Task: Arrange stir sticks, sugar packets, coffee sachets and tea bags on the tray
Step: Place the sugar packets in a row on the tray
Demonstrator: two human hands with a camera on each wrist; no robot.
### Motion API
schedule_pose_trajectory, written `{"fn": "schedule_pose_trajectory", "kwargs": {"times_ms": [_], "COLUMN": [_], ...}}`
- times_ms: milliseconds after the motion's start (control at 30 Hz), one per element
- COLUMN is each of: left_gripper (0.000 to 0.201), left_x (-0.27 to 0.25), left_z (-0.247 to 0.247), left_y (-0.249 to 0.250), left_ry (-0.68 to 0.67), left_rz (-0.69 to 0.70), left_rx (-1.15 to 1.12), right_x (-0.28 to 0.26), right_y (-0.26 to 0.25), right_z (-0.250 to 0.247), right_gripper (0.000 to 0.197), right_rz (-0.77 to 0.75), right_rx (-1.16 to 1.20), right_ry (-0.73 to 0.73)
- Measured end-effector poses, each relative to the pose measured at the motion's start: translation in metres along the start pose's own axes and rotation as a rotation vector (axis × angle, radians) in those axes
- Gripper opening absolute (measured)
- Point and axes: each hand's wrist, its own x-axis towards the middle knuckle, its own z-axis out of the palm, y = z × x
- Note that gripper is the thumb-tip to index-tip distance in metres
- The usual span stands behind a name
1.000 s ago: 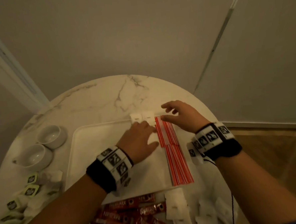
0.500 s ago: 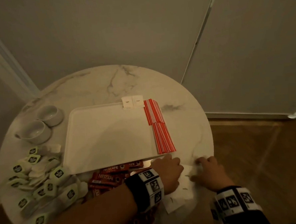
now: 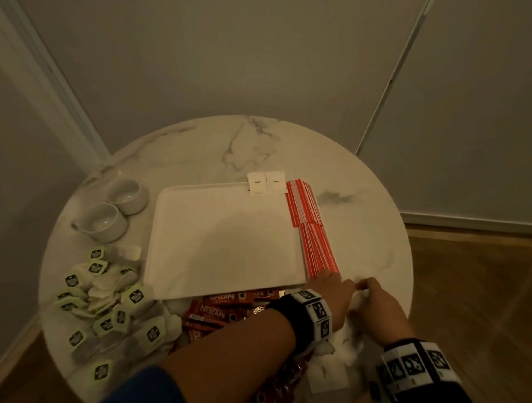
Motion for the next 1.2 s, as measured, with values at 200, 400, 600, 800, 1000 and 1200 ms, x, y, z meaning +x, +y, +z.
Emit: {"fn": "schedule_pose_trajectory", "kwargs": {"times_ms": [200,400,600,800,1000,1200], "left_gripper": [0.044,0.026,0.027,0.019,0.019,0.046], "left_x": [-0.003,-0.006,-0.019,-0.024,-0.023,-0.019], "left_z": [-0.019,-0.057,-0.094,-0.103,-0.112,-0.109], "left_y": [-0.005,-0.028,-0.073,-0.108,-0.127,-0.143], "left_ry": [0.042,0.189,0.315,0.613,0.547,0.598], "left_rz": [-0.027,-0.044,-0.105,-0.113,-0.234,-0.23], "left_rx": [-0.395,-0.63,-0.989,-0.859,-0.963,-1.04], "right_x": [0.007,0.007,0.016,0.034,0.058,0.084], "right_y": [0.001,-0.018,-0.058,-0.103,-0.148,-0.178], "right_z": [-0.024,-0.049,-0.063,-0.07,-0.075,-0.071], "right_gripper": [0.016,0.014,0.026,0.023,0.018,0.015], "right_rz": [-0.041,-0.069,-0.263,-0.501,-0.583,-0.627], "right_rx": [0.086,0.564,0.822,0.541,0.447,0.415], "right_ry": [0.036,-0.029,-0.149,-0.056,-0.039,-0.069]}}
